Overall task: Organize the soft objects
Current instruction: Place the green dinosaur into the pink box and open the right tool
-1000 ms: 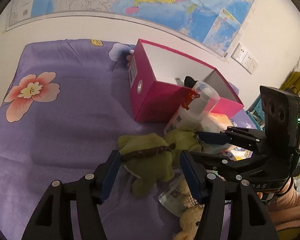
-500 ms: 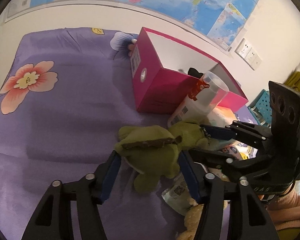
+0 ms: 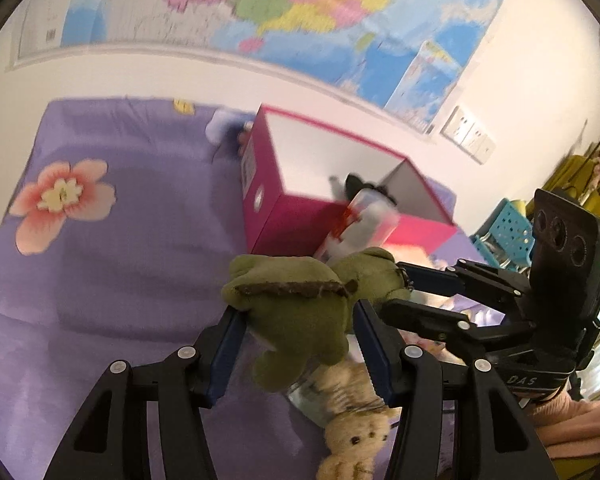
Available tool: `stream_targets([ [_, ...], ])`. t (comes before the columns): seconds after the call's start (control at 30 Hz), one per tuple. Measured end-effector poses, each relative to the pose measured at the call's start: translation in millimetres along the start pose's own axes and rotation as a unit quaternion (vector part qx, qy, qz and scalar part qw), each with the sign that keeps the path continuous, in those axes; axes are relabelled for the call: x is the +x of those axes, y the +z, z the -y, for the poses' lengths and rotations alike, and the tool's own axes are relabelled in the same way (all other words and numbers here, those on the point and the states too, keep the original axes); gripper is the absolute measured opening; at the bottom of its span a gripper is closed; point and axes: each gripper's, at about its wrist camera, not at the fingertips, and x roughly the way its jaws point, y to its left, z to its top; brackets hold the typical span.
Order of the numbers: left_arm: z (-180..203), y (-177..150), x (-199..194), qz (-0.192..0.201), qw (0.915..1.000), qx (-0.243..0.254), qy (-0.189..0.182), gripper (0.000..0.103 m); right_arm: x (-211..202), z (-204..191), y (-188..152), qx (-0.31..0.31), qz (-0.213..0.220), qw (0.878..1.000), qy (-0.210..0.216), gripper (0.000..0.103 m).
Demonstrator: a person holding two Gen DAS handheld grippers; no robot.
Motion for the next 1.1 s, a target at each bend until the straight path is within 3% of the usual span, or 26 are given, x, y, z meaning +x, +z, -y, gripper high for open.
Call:
stream_targets([
  [0.23,37.6,33.8,-37.7,0.068,0.996,0.057,-0.008,0.055,-51.7,-6.6,27.5,-0.012,0.078,0.997,0.001,0.043],
  [0.47,61.5,78.5,-35.8,0.1,0.9903,0.096,0.001,0.055,-79.0,9.8,59.3,-0.02,0.133,0.991,-0.023,0.043],
  [0.7,61.8,113.6,12.5,0.07,0.9919,0.106,-0.003,0.055,-67.5,56.0,78.9,0.023,0.136,0.99,-0.035,0.043],
  [1.1,38.1,119.9,97.8,-0.019,0.9968,0.077,0.004,0.055,-11.7,119.0,67.3,0.099,0.08,0.991,-0.036,0.043],
])
